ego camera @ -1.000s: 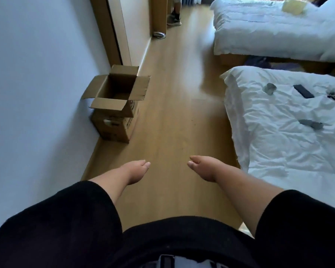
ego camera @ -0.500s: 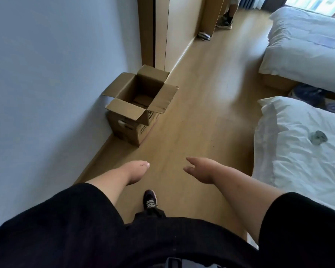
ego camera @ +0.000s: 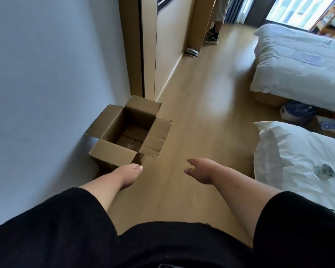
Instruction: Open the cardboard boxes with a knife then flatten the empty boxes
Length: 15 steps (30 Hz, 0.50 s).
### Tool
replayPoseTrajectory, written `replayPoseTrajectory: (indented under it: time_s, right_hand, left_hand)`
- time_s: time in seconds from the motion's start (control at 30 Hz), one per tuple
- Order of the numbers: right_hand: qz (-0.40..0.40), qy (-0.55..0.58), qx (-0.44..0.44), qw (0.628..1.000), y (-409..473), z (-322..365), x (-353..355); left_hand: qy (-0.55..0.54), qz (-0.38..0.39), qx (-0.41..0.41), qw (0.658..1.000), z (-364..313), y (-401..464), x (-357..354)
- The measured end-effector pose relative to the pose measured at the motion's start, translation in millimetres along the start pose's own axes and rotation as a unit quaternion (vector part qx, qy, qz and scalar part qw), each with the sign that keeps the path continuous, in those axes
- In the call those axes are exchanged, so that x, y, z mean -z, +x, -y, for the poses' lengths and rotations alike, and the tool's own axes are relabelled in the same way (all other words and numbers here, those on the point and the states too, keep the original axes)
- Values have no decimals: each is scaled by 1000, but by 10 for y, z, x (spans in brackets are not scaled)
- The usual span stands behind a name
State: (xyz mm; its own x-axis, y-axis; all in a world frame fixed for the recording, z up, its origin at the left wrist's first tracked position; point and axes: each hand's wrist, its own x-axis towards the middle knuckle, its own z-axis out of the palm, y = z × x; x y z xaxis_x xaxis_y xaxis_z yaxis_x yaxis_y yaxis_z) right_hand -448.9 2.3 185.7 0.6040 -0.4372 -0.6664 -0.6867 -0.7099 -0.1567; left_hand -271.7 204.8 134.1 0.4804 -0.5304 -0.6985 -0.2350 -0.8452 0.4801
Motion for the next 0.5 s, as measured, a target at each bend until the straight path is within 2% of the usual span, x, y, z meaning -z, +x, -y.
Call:
replayPoseTrajectory:
  time_s: [0.27, 0.5]
  right_hand:
    - [28, -51, 67, 996, 1036, 103, 702]
    - [75, -117, 168, 976, 2185, 113, 1479]
  left_hand:
    - [-29, -33, 78, 996, -153, 601, 369]
    - [-76, -86, 172, 978, -518, 1295, 629]
